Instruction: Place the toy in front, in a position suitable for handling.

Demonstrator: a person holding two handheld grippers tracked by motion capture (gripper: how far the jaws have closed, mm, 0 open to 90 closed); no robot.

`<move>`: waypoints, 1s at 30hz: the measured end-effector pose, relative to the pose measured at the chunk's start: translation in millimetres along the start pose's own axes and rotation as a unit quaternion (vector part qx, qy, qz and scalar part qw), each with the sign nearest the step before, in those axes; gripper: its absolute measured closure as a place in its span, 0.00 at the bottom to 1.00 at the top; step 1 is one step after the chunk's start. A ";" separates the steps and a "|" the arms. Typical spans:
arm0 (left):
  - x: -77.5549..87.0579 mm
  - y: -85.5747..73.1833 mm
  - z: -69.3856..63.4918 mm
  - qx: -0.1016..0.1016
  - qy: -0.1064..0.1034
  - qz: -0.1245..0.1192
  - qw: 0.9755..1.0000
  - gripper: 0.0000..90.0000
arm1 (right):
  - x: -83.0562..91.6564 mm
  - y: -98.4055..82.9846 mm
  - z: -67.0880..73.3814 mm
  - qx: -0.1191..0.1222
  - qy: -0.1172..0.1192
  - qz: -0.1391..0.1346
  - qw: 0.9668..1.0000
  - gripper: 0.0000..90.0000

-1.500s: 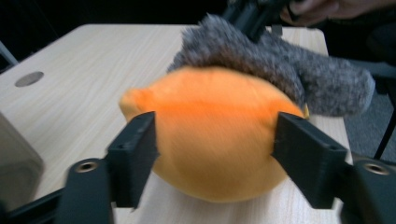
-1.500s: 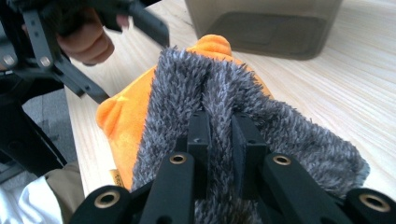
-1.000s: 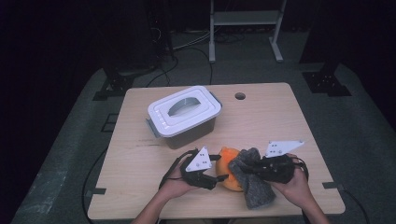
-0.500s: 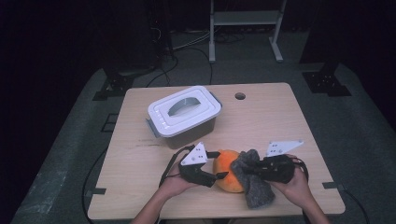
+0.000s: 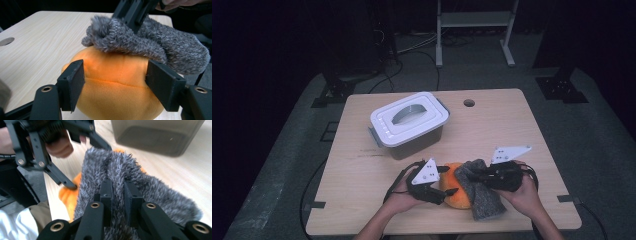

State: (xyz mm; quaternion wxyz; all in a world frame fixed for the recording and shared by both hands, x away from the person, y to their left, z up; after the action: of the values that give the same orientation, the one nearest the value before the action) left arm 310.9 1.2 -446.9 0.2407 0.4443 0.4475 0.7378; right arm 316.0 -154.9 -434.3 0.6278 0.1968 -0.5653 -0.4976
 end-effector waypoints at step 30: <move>0.8 -5.2 0.3 -0.029 0.000 0.027 0.999 0.27 | 10.7 -16.7 -2.6 -0.024 0.021 0.014 0.999 0.88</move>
State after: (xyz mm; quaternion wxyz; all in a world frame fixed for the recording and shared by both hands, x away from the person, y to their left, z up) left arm 310.6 4.4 -451.0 0.2336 0.4486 0.4139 0.7569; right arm 310.1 -171.9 -443.0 0.6509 0.1840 -0.5429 -0.4977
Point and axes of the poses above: each handheld gripper's, and its own axes: x roughly backward along the jaws, y roughly out of its top, z roughly to its left, the point moved 7 cm from there along -x, roughly forward along the jaws, and after that the axes turned 11 degrees about y, right-handed, at the moved point
